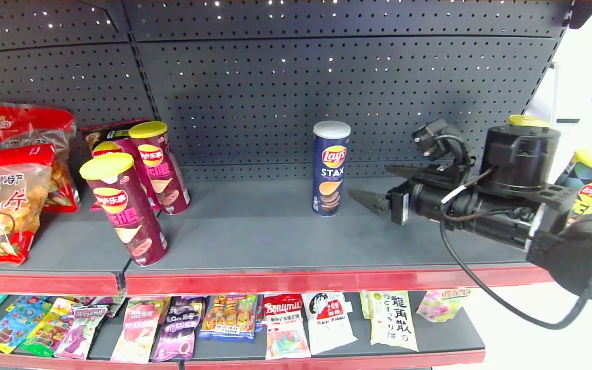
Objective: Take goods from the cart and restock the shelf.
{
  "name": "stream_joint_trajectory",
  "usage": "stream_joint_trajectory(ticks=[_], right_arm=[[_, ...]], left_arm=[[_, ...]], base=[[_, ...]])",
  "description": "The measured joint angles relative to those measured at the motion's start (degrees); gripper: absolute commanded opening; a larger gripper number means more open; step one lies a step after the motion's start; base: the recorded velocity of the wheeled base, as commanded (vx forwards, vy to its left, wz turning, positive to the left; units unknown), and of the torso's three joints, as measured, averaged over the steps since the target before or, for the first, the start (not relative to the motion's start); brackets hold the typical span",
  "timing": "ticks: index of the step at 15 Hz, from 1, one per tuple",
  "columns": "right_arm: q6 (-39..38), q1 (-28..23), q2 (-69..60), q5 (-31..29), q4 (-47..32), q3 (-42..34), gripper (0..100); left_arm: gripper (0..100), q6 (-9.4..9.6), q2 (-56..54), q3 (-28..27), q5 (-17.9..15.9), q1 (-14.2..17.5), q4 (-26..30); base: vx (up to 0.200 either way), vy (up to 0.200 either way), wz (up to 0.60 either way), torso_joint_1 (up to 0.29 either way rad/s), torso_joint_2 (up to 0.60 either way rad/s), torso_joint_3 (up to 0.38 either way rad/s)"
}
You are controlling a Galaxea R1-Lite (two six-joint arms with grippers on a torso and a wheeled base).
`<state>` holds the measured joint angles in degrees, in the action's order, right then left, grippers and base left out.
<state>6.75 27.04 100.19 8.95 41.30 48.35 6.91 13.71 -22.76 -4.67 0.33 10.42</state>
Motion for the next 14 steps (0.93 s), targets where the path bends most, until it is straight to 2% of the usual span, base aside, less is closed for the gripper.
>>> stream_joint_trajectory(ticks=[6,14], right_arm=[[-1.1,-1.4,9.8,-3.2,0.1,9.7,100],[-1.4,-1.7,16.1,-3.3,0.0,19.8,100]], left_arm=[[0,0.2,0.1,0.3,0.0,0.1,0.1],[0,0.2,0.0,0.4,0.1,0.2,0.1]], base=[[0.0,0.0,0.0,0.0,0.0,0.0],[0.0,0.0,0.0,0.0,0.0,0.0]])
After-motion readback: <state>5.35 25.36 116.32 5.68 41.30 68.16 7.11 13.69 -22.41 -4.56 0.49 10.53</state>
